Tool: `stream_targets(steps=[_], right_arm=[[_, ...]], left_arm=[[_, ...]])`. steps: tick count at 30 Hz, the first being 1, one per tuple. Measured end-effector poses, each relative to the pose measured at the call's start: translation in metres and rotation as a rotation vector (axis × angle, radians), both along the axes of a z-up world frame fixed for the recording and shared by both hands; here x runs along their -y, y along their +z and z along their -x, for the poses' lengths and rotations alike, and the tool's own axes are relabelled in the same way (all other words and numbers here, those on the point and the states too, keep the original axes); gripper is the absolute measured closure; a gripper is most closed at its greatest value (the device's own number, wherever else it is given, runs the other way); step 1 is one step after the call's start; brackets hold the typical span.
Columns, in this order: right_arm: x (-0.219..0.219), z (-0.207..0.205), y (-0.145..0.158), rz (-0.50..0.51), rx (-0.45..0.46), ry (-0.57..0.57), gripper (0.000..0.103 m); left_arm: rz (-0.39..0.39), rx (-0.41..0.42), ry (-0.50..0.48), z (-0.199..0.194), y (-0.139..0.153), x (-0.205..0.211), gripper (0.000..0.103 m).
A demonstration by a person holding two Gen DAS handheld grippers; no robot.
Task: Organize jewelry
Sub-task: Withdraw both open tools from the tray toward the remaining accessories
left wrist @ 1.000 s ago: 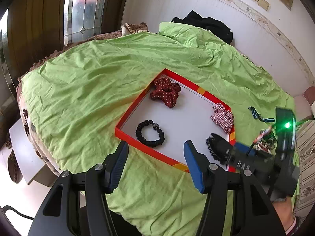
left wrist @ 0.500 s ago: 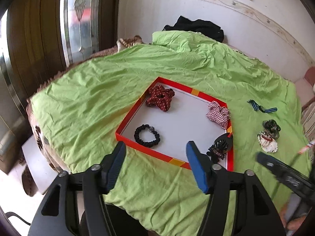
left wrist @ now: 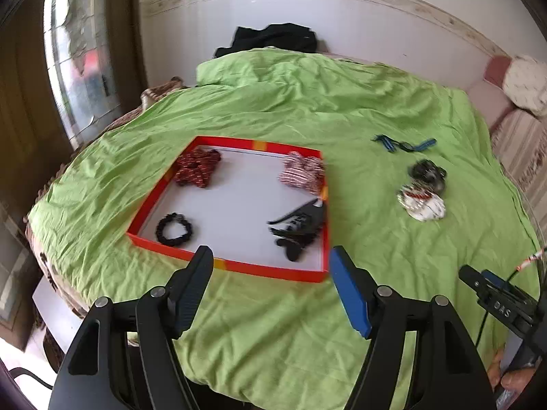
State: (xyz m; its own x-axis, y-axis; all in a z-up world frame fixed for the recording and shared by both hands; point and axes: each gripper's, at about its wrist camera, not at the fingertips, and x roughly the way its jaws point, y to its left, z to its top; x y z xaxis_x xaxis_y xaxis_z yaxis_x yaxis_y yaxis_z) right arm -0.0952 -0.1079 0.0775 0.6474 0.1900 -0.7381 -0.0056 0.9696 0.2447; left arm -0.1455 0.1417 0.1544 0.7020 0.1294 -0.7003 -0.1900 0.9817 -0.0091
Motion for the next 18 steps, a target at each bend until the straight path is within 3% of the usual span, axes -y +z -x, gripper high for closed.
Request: stream_targets(steps=[9,13,18], right_arm=[[0.024,0.005,-0.01,-0.028,-0.015,-0.031,0.033],[0.036,0.001,-0.016,-0.028,-0.031,-0.051,0.033],[0.06,-0.004,-0.02,-0.032,-0.039,-0.101,0.033]], left_arm=[[-0.012,-0.043,-0.116,-0.003,-0.008,0.046,0.033],[0.053,-0.099,-0.174,-0.022,-0.017,0.058,0.033],[0.137,-0.175,-0.265,-0.075,-0.026,0.083,0.033]])
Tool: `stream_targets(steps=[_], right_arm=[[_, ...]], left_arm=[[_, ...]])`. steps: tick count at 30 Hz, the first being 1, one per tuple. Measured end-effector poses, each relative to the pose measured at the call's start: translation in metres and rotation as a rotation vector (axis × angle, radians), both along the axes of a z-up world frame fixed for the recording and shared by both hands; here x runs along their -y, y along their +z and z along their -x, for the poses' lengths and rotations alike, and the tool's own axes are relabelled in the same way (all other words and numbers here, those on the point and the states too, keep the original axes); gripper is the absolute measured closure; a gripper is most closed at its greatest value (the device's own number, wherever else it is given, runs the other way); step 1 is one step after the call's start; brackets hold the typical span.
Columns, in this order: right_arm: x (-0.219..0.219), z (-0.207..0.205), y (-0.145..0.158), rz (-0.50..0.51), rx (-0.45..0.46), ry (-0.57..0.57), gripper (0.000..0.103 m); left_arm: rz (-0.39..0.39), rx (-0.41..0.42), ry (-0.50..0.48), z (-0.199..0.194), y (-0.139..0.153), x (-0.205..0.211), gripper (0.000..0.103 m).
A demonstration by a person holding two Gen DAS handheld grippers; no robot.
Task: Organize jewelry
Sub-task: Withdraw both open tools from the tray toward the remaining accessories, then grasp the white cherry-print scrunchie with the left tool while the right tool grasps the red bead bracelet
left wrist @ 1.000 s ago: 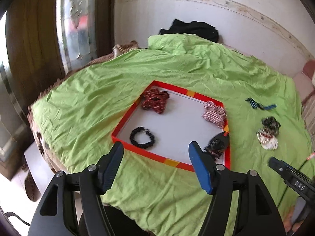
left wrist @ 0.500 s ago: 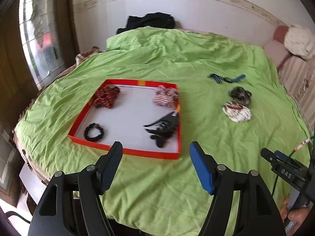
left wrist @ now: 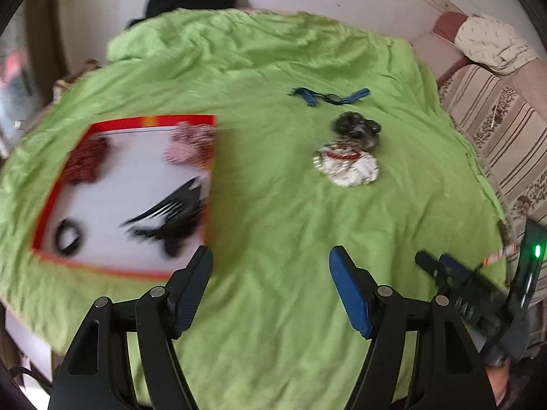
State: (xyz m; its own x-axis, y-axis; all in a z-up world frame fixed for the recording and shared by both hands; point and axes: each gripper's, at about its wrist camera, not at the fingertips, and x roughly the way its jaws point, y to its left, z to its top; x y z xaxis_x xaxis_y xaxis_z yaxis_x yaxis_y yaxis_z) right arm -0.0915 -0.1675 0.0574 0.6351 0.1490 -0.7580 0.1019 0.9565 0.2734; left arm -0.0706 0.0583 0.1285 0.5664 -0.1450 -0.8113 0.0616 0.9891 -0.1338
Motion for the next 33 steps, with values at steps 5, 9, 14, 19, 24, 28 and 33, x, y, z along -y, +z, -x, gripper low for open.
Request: stream_targets(steps=[5,9,14,19,24,28,33], right_arm=[[0.022,-0.006,-0.006,-0.007,-0.019,-0.035,0.033],[0.038,-0.012,-0.011,-0.023,-0.025,-0.048,0.033],[0.045,-0.02,-0.016,-0.032,-0.027,-0.042,0.033],[0.051,-0.025,-0.024,-0.034,-0.037,-0.043,0.033],[0.053,-0.025,-0.029,-0.028,-0.041,-0.043,0.033],[0.052,-0.023,-0.028,-0.027,-0.033,-0.045,0.033],[0.047,-0.022,-0.026,-0.026,-0.033,-0.04,0.033]], left_arm=[[0.071,-0.039,-0.072,-0.073,-0.016,0.032,0.033],[0.168,-0.107,-0.09,-0.127,-0.038,0.051,0.04],[0.27,-0.206,-0.052,-0.194,-0.074,0.068,0.042],[0.246,-0.301,-0.058,-0.227,-0.107,0.094,0.08],[0.228,-0.263,-0.015,-0.218,-0.089,0.08,0.094],[0.17,-0.204,0.026,-0.201,-0.067,0.044,0.094],[0.224,-0.247,0.093,-0.189,-0.072,-0.003,0.093]])
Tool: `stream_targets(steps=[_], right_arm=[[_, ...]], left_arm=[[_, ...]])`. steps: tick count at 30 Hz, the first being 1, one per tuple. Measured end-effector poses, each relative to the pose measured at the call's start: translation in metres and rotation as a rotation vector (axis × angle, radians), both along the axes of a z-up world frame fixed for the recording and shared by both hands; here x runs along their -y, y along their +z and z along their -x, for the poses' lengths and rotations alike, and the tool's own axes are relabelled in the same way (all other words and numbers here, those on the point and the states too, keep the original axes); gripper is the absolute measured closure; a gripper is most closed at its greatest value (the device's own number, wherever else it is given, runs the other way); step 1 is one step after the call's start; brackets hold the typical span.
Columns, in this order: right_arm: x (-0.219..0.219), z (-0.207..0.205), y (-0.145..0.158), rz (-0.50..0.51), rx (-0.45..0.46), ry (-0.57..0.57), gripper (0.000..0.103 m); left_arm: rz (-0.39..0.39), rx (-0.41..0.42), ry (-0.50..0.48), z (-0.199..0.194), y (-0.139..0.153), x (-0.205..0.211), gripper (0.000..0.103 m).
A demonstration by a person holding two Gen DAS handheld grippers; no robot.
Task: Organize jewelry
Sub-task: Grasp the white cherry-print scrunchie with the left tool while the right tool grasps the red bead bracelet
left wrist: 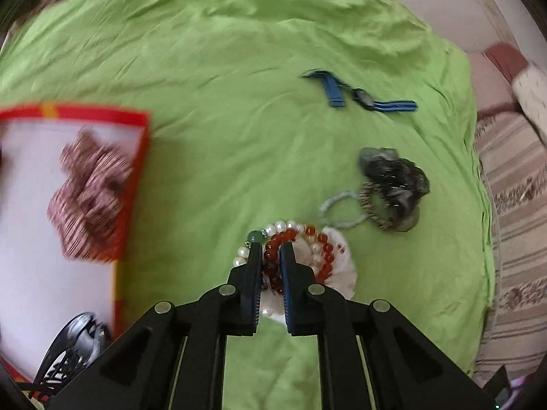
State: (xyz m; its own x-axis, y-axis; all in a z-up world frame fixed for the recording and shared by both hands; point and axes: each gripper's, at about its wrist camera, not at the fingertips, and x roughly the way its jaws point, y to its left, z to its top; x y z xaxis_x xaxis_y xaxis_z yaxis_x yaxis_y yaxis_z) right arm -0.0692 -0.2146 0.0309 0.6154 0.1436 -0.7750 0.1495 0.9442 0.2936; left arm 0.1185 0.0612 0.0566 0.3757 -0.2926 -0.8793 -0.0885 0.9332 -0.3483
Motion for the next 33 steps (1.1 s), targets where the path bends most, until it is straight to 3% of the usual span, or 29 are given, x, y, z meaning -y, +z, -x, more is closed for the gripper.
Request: stream_targets(steps=[4,7,11,17,18,19,21,24,27,33], right_arm=[[-0.008,-0.004,0.01,0.023,0.021,0.027,0.033],[-0.017,-0.014,0.017,0.031,0.035,0.067,0.033],[-0.028,-0.026,0.021,0.037,0.052,0.086,0.033],[-0.024,-0.026,0.016,0.003,0.039,0.053,0.033],[-0.022,-0.024,0.014,0.01,0.036,0.049,0.033],[-0.02,-0.023,0.013,0.014,0.033,0.045,0.033],[-0.014,-0.022,0.012,0.006,0.027,0.032,0.033],[-0.008,-0.02,0.011,-0.004,0.029,0.015,0.033],[-0.006,-0.02,0.011,-0.005,0.033,0.018,0.033],[-0.009,-0.031,0.007,-0.034,0.022,0.049,0.033]], left_arm=[[0.006,0.023,0.048,0.006,0.004,-0.022,0.093],[0.099,0.049,0.024,0.008,0.02,-0.024,0.096],[0.273,0.122,-0.158,0.028,0.065,0.006,0.096],[0.318,0.21,-0.332,0.052,0.11,0.049,0.094],[0.307,0.212,-0.355,0.053,0.113,0.054,0.084],[0.278,0.214,-0.355,0.054,0.114,0.056,0.062],[0.219,0.231,-0.315,0.056,0.11,0.053,0.047],[0.19,0.197,-0.275,0.052,0.093,0.04,0.047],[0.072,0.159,-0.234,0.041,0.061,0.026,0.047],[-0.022,0.061,-0.276,0.025,0.003,0.025,0.072]])
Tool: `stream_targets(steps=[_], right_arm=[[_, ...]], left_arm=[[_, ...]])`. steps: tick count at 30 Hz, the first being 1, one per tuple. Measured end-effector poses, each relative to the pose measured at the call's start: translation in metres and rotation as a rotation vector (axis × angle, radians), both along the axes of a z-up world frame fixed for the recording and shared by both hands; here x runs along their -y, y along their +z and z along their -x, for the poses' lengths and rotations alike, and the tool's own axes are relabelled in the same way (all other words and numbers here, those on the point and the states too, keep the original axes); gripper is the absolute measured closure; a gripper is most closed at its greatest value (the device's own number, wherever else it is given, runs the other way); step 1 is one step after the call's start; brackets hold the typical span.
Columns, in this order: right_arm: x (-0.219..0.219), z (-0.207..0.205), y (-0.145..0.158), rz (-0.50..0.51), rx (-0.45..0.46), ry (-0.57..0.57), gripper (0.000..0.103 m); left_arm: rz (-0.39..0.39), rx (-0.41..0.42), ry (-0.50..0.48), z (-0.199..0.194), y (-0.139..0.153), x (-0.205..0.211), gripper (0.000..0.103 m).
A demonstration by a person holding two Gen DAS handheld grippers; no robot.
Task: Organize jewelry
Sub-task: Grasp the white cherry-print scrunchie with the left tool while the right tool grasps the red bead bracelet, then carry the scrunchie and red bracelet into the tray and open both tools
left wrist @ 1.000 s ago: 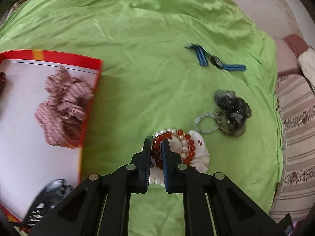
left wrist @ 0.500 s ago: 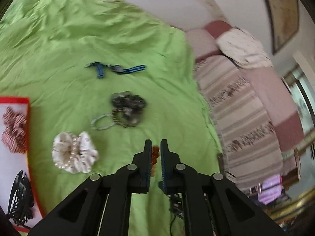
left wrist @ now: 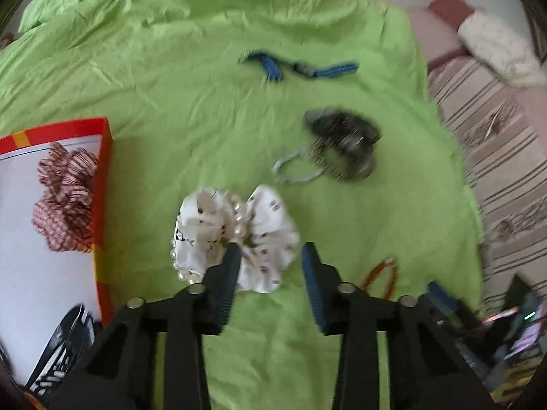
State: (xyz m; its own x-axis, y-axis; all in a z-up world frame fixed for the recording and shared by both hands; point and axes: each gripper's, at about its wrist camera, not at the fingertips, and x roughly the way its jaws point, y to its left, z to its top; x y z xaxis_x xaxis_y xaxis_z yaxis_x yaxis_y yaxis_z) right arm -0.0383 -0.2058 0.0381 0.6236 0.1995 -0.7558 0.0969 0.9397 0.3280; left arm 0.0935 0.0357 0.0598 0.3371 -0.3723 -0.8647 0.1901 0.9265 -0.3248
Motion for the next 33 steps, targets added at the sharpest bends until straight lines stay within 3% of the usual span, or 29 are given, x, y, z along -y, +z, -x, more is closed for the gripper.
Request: stream_targets(steps=[5,9,10,11,13,14,16,26,28,33], right_arm=[[0.002,-0.025,-0.014,-0.082,-0.048,0.027,0.033],[-0.005,-0.041,-0.024,-0.065,-0.069,0.039,0.032],[-0.009,-0.044,-0.025,-0.046,-0.064,0.042,0.035],[-0.011,-0.046,-0.024,-0.031,-0.061,0.046,0.041],[-0.016,-0.05,-0.022,0.005,-0.071,0.071,0.088],[-0.014,-0.049,-0.021,-0.022,-0.075,0.083,0.094],[-0.007,-0.045,-0.014,-0.072,-0.063,0.083,0.094],[0.006,0.005,0.034,-0.109,0.035,0.083,0.095],[0.009,0.016,0.038,-0.112,0.045,0.077,0.095],[0.02,0.038,0.041,-0.109,0.044,0.055,0.095]], left_arm=[[-0.09,-0.017,-0.046,-0.011,-0.028,0.009,0.076],[-0.08,-0.018,-0.026,-0.012,-0.031,0.008,0.076],[-0.083,-0.019,-0.03,-0.013,-0.031,0.009,0.085],[-0.088,-0.017,-0.033,-0.012,-0.029,0.01,0.092],[-0.079,-0.01,-0.032,-0.007,-0.021,0.009,0.095],[-0.071,-0.006,-0.027,-0.007,-0.017,0.01,0.095],[-0.022,0.012,-0.018,0.001,0.0,0.006,0.095],[0.285,0.041,-0.07,0.056,0.077,0.0,0.095],[0.305,0.046,-0.081,0.069,0.085,0.002,0.095],[0.271,0.049,-0.092,0.087,0.086,0.01,0.095]])
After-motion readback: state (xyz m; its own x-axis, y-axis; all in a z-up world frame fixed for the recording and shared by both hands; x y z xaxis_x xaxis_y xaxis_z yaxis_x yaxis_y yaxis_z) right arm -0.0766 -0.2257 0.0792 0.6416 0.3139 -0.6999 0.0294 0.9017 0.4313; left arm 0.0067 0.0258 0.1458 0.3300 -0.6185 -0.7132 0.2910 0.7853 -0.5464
